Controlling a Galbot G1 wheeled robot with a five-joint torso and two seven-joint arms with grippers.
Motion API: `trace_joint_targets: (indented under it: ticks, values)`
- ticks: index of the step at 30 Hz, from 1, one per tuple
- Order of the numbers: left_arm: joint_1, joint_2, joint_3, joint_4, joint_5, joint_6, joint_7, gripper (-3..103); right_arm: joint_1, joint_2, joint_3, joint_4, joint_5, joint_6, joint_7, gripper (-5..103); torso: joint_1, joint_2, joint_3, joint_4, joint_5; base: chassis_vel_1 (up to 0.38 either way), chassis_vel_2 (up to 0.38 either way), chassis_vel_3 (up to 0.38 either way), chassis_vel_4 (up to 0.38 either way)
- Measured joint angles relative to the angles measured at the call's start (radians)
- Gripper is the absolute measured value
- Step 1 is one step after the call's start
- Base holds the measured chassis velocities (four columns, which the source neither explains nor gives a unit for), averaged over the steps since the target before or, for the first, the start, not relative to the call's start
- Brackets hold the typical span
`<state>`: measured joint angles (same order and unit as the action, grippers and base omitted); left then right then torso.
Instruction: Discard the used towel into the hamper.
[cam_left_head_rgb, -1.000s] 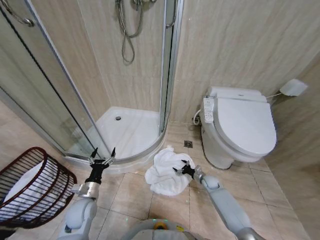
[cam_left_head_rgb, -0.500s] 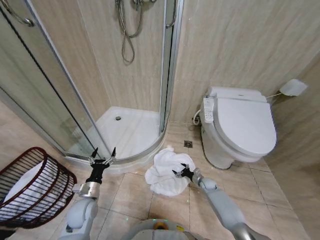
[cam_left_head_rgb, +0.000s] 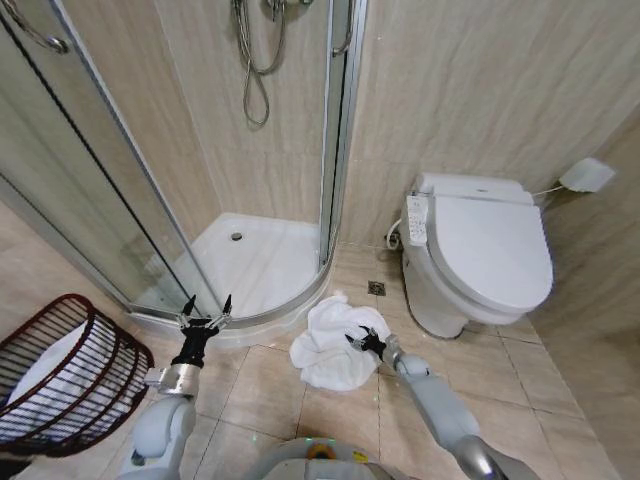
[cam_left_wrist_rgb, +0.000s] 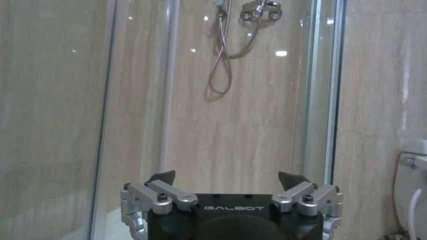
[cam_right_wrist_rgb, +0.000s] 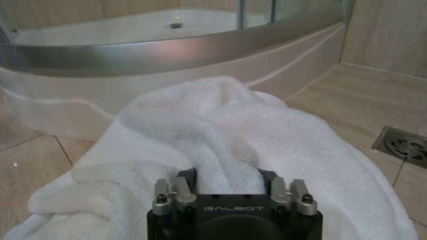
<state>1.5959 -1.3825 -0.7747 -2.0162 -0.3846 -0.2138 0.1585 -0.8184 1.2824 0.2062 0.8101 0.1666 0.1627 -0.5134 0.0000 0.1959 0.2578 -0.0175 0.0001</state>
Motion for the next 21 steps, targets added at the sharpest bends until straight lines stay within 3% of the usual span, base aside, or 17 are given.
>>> trace_joint_targets:
  ticks: [1,3,7,11,13,16,21]
  values:
    - [0.000,0.000,0.000,0.000,0.000,0.000,0.000,100,-0.002,0.001,0.005,0.000,0.000,0.003,-0.001,56,0.000,0.000,0.000,0.0000,0.0000,0.000,0.000,0.000,0.000]
    - [0.001,-0.001,0.000,-0.002,0.000,0.000,0.000,100,-0.004,0.002,0.011,0.001,0.000,0.005,-0.003,56,0.000,0.000,0.000,-0.0001,-0.0001,0.000,0.000,0.000,0.000]
    - [0.000,-0.005,0.001,-0.008,0.004,0.002,0.000,100,-0.012,0.008,0.033,0.006,0.001,0.009,-0.007,34,0.000,0.000,0.000,0.0000,-0.0001,0.000,0.000,0.000,0.000]
    - [-0.001,-0.005,0.001,-0.010,0.005,0.002,0.000,100,-0.019,0.010,0.043,0.012,0.001,0.009,-0.008,24,0.000,0.000,0.000,0.0000,0.0000,0.000,0.000,0.000,0.000]
    - [-0.002,-0.004,0.002,-0.011,0.006,0.003,0.000,100,-0.026,0.014,0.053,0.014,0.001,0.011,-0.008,13,0.000,0.000,0.000,0.0000,0.0000,0.000,0.000,0.000,0.000]
    - [-0.002,-0.004,0.003,-0.012,0.006,0.003,0.000,100,-0.035,0.018,0.063,0.018,-0.001,0.012,-0.004,5,0.000,0.000,0.000,0.0000,0.0000,0.000,0.000,0.000,0.000]
    - [-0.002,-0.003,0.004,-0.012,0.006,0.003,0.001,100,-0.045,0.028,0.081,0.025,-0.011,0.018,0.027,4,0.000,0.000,0.000,-0.0001,0.0000,0.000,0.000,0.000,0.000]
